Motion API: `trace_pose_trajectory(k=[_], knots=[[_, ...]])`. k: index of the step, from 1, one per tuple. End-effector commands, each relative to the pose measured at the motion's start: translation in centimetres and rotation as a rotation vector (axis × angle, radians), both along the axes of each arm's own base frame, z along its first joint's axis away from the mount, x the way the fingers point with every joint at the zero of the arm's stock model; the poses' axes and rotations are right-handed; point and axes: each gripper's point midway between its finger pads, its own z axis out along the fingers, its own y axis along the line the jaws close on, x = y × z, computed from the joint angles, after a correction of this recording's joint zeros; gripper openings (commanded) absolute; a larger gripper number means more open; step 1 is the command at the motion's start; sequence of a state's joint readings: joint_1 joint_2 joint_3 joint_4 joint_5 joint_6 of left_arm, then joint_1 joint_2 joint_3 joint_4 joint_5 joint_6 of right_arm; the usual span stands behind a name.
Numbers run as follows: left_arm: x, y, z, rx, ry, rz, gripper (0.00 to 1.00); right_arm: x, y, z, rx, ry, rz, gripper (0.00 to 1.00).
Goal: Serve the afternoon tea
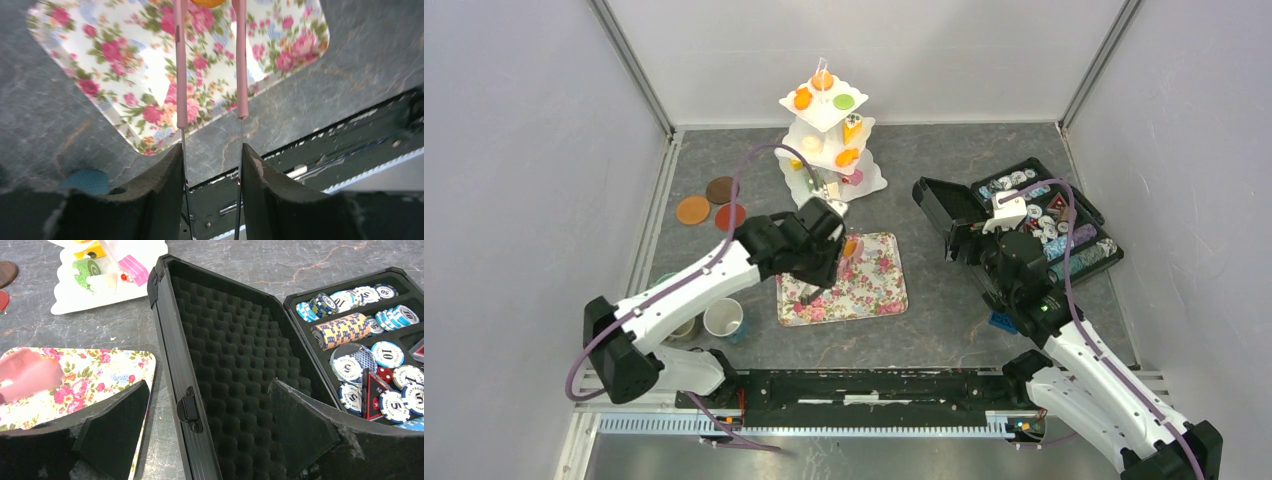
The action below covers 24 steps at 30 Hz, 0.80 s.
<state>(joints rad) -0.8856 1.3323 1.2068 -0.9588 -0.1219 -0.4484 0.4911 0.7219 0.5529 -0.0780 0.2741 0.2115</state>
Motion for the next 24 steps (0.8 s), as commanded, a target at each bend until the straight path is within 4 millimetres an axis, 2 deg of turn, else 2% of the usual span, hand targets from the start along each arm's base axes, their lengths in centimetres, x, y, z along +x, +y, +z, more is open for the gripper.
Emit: trace_pose_trajectory(k=[1, 6, 11, 15, 20, 24], knots=[[2.6, 1.6, 6.8, -0.103, -0.135, 0.045, 0.02, 0.3, -0.2, 2.9, 0.024, -0.068, -0.016, 0.98], [6.0, 4.2, 13.4, -0.136, -0.306, 0.104, 0.02, 0.4, 0.0, 3.1, 0.028, -0.073, -0.011, 0.98], [9.5, 5.7, 17.5, -0.144, -0.434, 0.177, 0.02, 0.4, 0.2, 3.2, 0.036, -0.073, -0.001, 0.98], [12.6, 5.9, 20.6, -0.188, -0.526, 0.239, 0.02, 0.3, 0.1, 3.8, 0.041, -0.078, -0.009, 0.98], [16.4, 5.4, 21.5, -0.189, -0.573, 0.297, 0.02, 0.2, 0.0, 4.1, 0.036, -0.081, -0.008, 0.98], [18.3, 4.6, 21.5, -0.193, -0.583, 0.304, 0.02, 0.1, -0.1, 4.2, 0.04, -0.079, -0.012, 0.98]])
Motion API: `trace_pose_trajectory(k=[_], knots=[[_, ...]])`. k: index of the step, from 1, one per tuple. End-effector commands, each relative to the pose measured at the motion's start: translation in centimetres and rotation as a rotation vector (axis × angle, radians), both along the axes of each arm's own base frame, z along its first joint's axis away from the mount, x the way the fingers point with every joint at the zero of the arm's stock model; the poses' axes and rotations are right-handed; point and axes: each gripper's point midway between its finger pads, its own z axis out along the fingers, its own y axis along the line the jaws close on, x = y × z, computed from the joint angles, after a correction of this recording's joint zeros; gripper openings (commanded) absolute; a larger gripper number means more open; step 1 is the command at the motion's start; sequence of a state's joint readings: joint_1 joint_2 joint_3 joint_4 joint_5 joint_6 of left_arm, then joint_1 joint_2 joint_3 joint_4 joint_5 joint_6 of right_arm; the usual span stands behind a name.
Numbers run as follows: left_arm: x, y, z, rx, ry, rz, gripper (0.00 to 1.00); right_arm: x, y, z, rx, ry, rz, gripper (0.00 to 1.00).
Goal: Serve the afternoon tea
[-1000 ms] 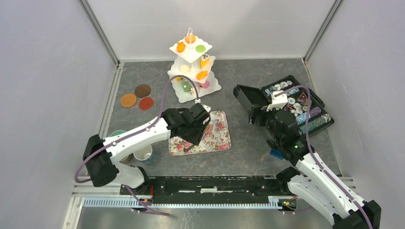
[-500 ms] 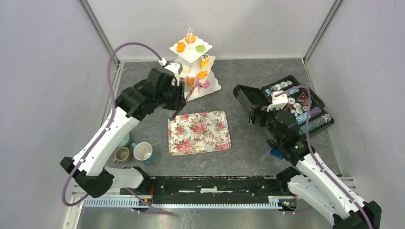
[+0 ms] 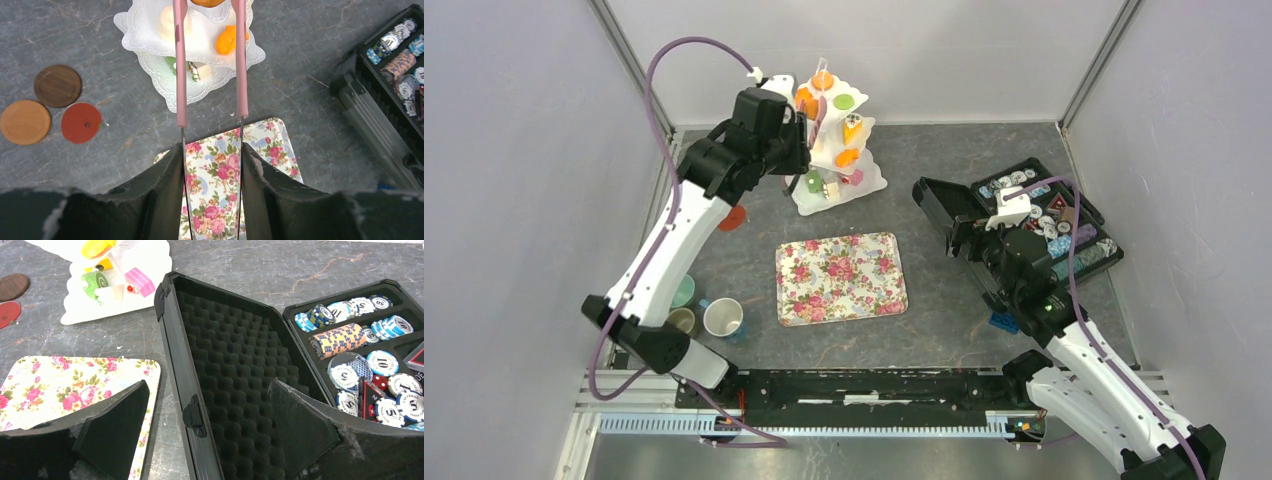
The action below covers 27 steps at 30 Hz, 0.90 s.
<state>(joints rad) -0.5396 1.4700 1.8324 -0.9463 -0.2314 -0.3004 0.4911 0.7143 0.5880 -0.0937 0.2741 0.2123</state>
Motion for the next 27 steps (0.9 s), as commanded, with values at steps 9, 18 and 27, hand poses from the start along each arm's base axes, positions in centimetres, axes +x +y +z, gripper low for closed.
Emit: trace_pose_trajectory(k=[9, 18, 27], knots=[[4.7, -1.2, 1.9, 0.025, -0.092, 0.01, 0.14, -0.1, 0.0, 2.2, 0.037, -0.045, -0.009, 0.98], [5.5, -1.8, 1.2, 0.035, -0.059, 0.006, 0.35, -0.3, -0.1, 2.6, 0.047, -0.055, -0.005, 0.98], [5.4, -1.3, 1.5, 0.04, -0.062, 0.017, 0.52, -0.4, 0.1, 2.6, 0.054, -0.053, 0.003, 0.98]])
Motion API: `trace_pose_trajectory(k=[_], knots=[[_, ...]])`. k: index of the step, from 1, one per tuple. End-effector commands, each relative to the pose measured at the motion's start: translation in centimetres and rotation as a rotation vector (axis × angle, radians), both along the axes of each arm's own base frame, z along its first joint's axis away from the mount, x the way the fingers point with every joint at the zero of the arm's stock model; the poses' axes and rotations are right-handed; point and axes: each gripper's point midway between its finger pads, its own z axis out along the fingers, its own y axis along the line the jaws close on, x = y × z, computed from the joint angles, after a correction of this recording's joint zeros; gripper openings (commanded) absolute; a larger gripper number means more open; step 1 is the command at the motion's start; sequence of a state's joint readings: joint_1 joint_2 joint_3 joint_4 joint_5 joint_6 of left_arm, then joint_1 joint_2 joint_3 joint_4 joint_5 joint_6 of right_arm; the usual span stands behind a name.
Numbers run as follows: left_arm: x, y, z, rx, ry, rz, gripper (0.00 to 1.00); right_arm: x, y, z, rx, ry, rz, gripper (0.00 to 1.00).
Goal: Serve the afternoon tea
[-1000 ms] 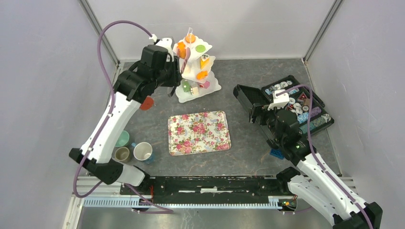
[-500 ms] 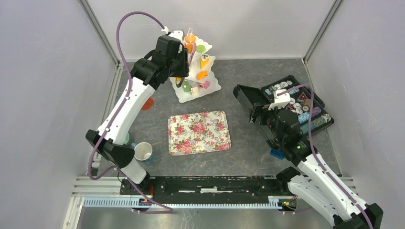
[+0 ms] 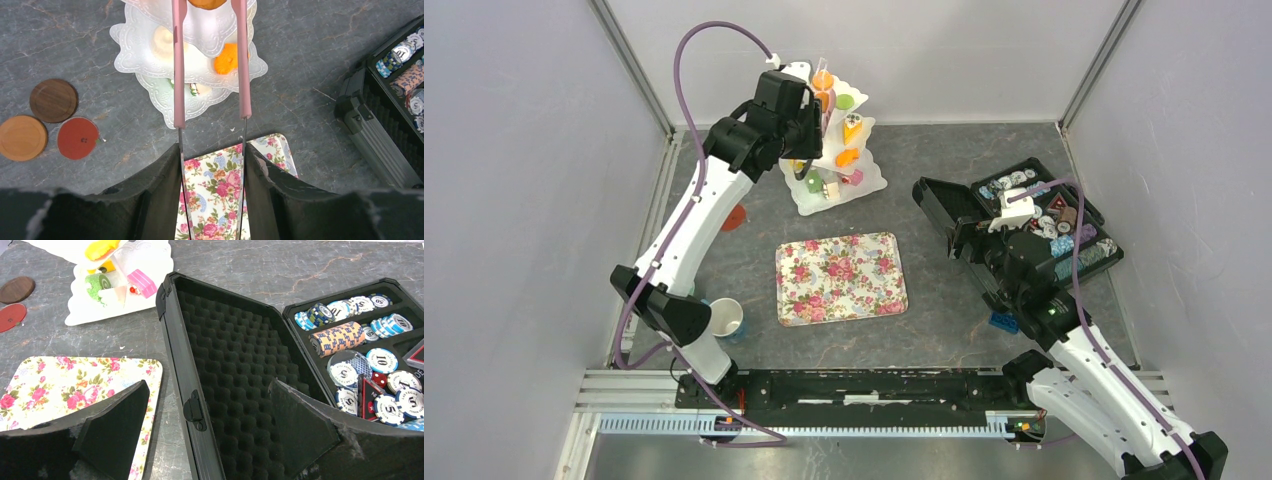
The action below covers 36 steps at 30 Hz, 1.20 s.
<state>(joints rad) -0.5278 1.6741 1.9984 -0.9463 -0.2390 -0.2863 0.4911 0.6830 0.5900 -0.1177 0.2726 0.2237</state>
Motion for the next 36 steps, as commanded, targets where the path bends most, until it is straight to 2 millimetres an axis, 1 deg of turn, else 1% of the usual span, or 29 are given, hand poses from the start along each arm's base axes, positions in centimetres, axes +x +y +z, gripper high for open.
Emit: trace_pose_trajectory(k=[1, 3, 8, 9, 12, 15, 16, 19, 20, 21, 22, 24, 25, 27, 29, 30, 31, 34, 36], knots=[[0.5, 0.7, 3.1, 0.004, -0.09, 0.002, 0.53, 0.1, 0.3, 2.2, 0.037, -0.048, 0.005, 0.98], [0.4, 0.6, 3.6, 0.0, -0.094, -0.002, 0.58, 0.1, 0.1, 2.3, 0.036, -0.048, -0.002, 0.98], [0.1, 0.9, 4.3, -0.007, -0.105, -0.001, 0.62, 0.1, 0.4, 2.1, 0.041, -0.047, 0.009, 0.98], [-0.1, 0.9, 4.8, -0.014, -0.112, -0.006, 0.61, 0.1, 0.4, 2.1, 0.038, -0.044, 0.008, 0.98], [-1.3, 1.1, 6.7, -0.044, -0.143, -0.026, 0.61, 0.1, 0.3, 2.0, 0.041, -0.046, 0.004, 0.98], [-3.6, 1.3, 7.5, -0.076, -0.154, -0.082, 0.61, 0.1, 0.4, 1.9, 0.041, -0.048, 0.01, 0.98], [-4.3, 1.1, 6.8, -0.078, -0.139, -0.112, 0.61, 0.1, 0.3, 1.9, 0.034, -0.046, 0.004, 0.98], [-7.6, 0.6, 4.9, -0.124, -0.116, -0.219, 0.61, 0.2, -0.1, 1.8, 0.03, -0.049, -0.014, 0.98], [-8.5, 0.7, 4.7, -0.146, -0.121, -0.228, 0.62, 0.2, -0.1, 1.8, 0.03, -0.052, -0.016, 0.98], [-9.3, 0.9, 3.9, -0.162, -0.106, -0.23, 0.61, 0.2, -0.1, 1.7, 0.032, -0.054, -0.015, 0.98], [-10.4, 0.9, 3.7, -0.191, -0.101, -0.239, 0.61, 0.3, 0.1, 1.7, 0.033, -0.053, -0.01, 0.98], [-12.1, 0.9, 2.6, -0.241, -0.081, -0.246, 0.61, 0.4, 0.4, 1.6, 0.028, -0.051, 0.002, 0.98], [-13.0, 0.8, 2.4, -0.272, -0.08, -0.256, 0.61, 0.6, 0.5, 1.5, 0.022, -0.046, 0.005, 0.98], [-14.4, 0.1, 0.7, -0.296, -0.045, -0.272, 0.61, 0.8, 0.5, 1.5, 0.016, -0.039, 0.004, 0.98], [-15.5, -0.7, -2.0, -0.272, 0.003, -0.265, 0.61, 0.9, 0.6, 1.3, 0.018, -0.04, 0.004, 0.98], [-15.7, -0.9, -3.2, -0.245, 0.015, -0.24, 0.61, 0.8, 0.7, 1.3, 0.02, -0.041, 0.01, 0.98], [-16.4, -1.5, -4.6, -0.215, 0.03, -0.237, 0.61, 0.9, 0.7, 1.2, 0.025, -0.042, 0.01, 0.98], [-17.3, -3.2, -8.3, -0.164, 0.04, -0.18, 0.61, 0.8, 0.9, 1.1, 0.028, -0.036, 0.016, 0.98], [-17.6, -4.1, -10.6, -0.146, 0.038, -0.133, 0.61, 0.7, 0.9, 0.9, 0.029, -0.031, 0.017, 0.98]])
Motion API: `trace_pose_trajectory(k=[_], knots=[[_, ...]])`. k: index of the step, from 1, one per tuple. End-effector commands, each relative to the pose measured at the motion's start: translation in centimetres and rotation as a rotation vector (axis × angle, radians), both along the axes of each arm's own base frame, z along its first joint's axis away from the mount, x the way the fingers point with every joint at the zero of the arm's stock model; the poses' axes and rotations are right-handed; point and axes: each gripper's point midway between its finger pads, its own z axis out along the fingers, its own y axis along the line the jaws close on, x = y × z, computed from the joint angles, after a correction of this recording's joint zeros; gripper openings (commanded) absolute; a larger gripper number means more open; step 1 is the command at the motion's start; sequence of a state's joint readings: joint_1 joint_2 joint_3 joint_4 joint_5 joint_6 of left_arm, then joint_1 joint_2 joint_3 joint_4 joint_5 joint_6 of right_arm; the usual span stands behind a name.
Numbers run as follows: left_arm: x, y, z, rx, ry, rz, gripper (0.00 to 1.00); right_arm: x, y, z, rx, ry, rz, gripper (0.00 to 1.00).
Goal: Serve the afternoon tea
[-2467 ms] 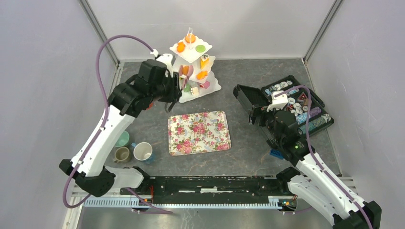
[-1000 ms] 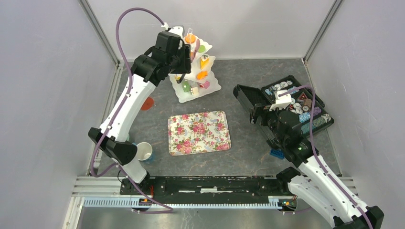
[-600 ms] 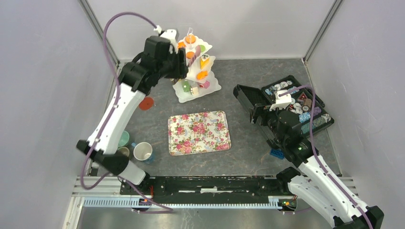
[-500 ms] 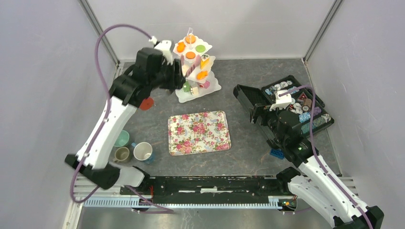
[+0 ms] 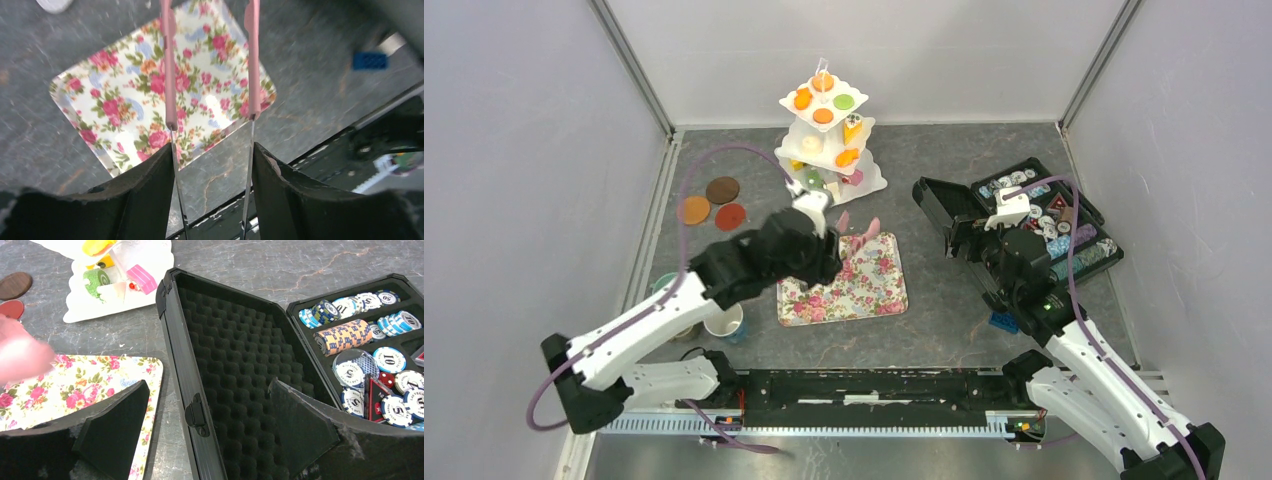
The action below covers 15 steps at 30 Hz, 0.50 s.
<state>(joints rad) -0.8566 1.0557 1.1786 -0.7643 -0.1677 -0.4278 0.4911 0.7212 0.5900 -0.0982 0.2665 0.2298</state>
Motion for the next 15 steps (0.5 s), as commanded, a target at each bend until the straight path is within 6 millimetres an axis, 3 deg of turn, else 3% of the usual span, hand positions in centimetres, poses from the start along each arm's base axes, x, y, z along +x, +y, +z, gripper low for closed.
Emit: trace_pose_trajectory(k=[1, 8, 15], knots=[[0.9, -1.8, -3.4, 0.003, -0.055, 0.195, 0.61, 0.2, 0.4, 1.4, 0.03, -0.046, 0.012, 0.98], [0.7, -5.2, -10.9, 0.076, -0.065, 0.255, 0.61, -0.3, 0.0, 1.7, 0.026, -0.046, 0.004, 0.98], [1.1, -8.1, -15.7, 0.107, -0.048, 0.289, 0.63, -0.7, -0.2, 1.2, 0.037, -0.042, 0.002, 0.98]])
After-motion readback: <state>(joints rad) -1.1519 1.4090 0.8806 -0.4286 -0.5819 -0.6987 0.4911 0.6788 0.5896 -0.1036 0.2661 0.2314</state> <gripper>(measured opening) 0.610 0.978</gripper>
